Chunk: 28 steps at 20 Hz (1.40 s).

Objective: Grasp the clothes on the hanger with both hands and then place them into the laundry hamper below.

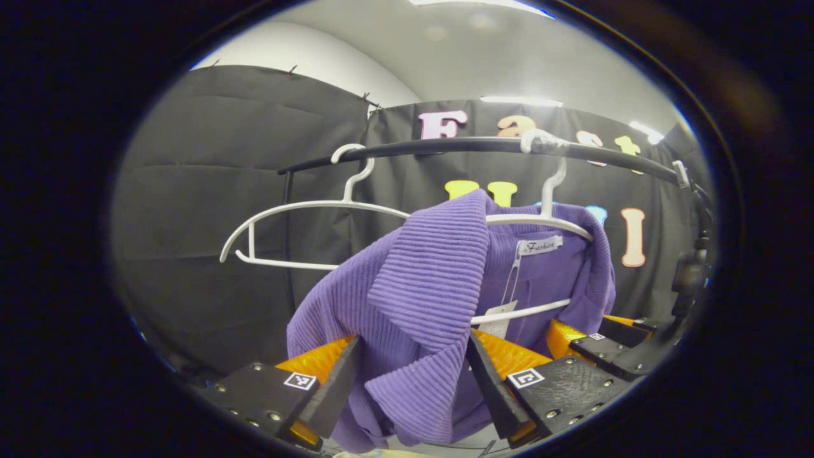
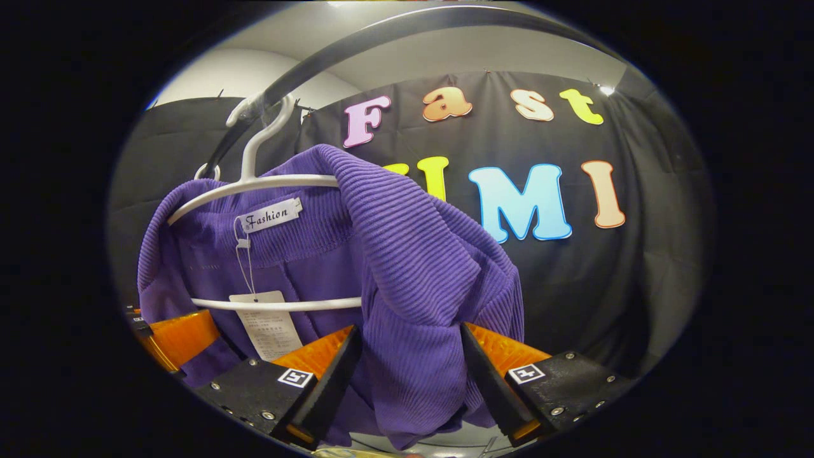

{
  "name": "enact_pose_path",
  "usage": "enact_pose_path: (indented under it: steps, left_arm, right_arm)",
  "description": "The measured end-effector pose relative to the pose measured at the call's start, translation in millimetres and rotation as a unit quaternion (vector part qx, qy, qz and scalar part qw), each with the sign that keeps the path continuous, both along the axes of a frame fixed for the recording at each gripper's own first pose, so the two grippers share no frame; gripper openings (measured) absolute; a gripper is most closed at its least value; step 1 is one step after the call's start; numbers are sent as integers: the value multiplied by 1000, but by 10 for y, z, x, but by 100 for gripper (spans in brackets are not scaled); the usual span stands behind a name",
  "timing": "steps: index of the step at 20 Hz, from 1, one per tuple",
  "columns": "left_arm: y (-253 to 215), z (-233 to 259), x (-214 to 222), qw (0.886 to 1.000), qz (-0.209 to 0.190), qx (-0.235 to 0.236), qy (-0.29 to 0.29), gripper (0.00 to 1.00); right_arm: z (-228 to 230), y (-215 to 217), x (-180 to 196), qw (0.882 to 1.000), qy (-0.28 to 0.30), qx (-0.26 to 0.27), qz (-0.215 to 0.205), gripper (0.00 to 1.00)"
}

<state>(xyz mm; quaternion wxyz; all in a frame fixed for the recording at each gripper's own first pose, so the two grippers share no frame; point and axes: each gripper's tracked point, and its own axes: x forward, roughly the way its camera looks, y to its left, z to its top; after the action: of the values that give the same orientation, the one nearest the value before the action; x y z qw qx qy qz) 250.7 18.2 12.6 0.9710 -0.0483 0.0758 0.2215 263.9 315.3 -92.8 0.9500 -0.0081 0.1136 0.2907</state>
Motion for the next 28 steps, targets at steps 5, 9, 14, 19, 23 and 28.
enact_pose_path:
  steps: [5, 9, 14, 19, 23, 28]
  left_arm:
    - [90, -26, -66, 999, 23, 26, 14, 49]
    - [-24, -23, -63, 1000, 4, 14, 9, 20]
    - [-34, 24, -368, 1000, -1, -27, -17, 5]
    - [-184, 200, -434, 999, -2, -35, -38, 12]
    - [-230, 502, -637, 999, -4, 9, -42, 11]
    - [-39, 745, -753, 998, 26, 36, -48, 0]
  right_arm:
    - [-62, -27, 52, 1000, 2, 6, 2, 81]
    - [-23, -56, 203, 1000, 10, 14, 14, 40]
    - [7, -33, 257, 998, 24, 41, 50, 9]
    - [66, -59, 272, 993, 31, 66, 95, 0]
    - [115, -150, 274, 993, 23, 78, 90, 0]
    - [134, -176, 247, 994, 20, 78, 75, 0]
